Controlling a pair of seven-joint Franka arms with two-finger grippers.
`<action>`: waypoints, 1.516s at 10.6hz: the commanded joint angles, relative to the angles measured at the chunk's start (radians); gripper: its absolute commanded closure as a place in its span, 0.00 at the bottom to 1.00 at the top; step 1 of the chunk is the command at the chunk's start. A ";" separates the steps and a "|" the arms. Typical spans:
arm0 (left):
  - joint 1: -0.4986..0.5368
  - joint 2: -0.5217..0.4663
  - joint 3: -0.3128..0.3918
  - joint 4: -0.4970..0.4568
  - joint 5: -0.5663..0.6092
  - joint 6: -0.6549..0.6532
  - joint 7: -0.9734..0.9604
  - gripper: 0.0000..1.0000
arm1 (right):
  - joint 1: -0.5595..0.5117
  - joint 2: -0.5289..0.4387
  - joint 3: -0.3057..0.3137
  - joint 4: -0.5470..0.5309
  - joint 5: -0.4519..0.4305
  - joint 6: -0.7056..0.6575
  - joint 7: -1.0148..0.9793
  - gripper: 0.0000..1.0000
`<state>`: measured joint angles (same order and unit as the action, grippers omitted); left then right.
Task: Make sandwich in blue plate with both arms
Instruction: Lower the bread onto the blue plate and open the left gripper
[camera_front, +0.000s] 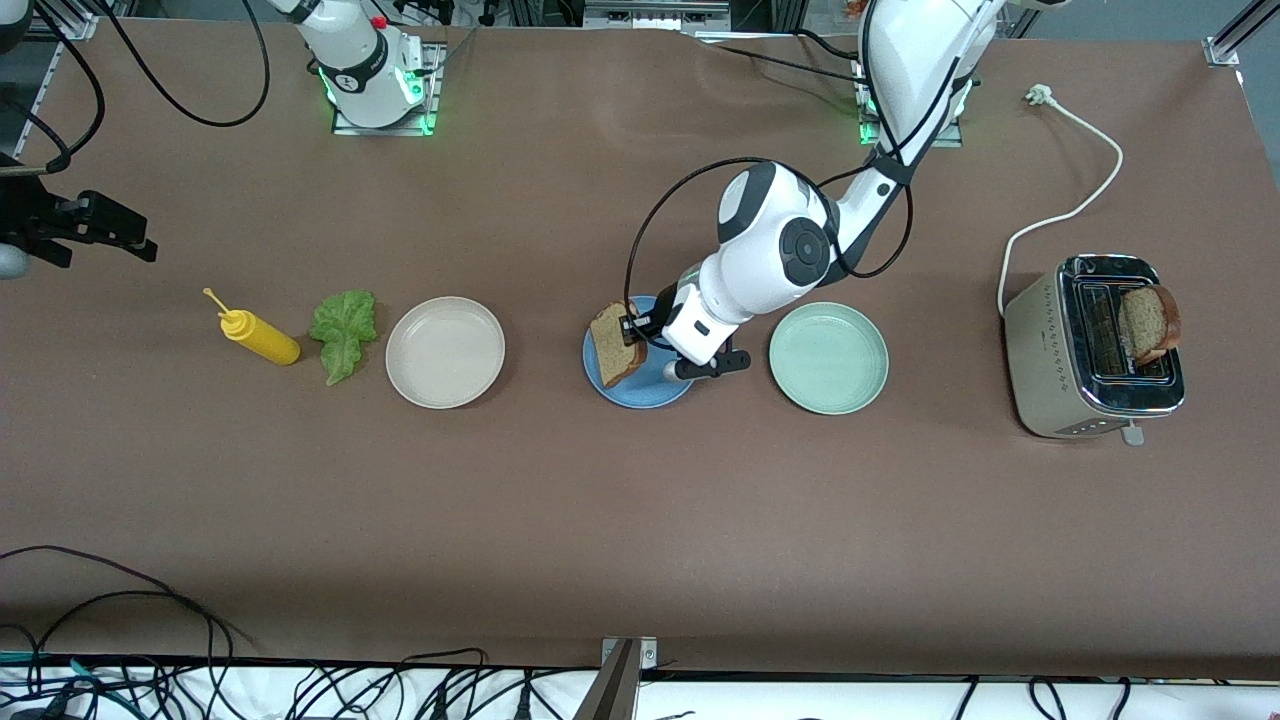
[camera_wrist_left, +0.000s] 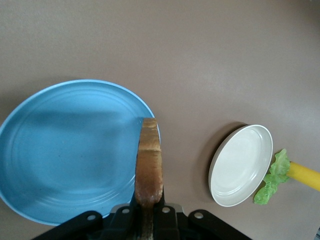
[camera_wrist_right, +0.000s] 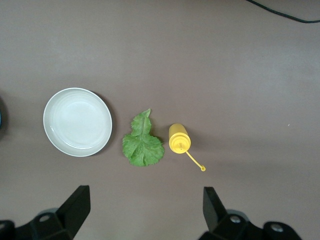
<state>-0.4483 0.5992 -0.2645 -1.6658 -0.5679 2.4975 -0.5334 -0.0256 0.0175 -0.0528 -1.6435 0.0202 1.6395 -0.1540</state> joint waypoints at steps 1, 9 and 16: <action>-0.015 0.028 0.008 0.029 -0.014 0.009 -0.004 1.00 | -0.004 0.007 0.001 0.025 0.015 -0.021 0.007 0.00; 0.005 0.068 0.014 0.023 -0.012 0.043 0.053 0.35 | -0.004 0.007 0.002 0.025 0.015 -0.021 0.010 0.00; 0.071 -0.030 0.086 -0.015 -0.014 -0.044 0.107 0.00 | -0.004 0.007 0.001 0.025 0.015 -0.021 0.008 0.00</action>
<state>-0.4019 0.6414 -0.2405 -1.6515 -0.5678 2.5354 -0.4570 -0.0257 0.0175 -0.0529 -1.6435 0.0203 1.6394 -0.1540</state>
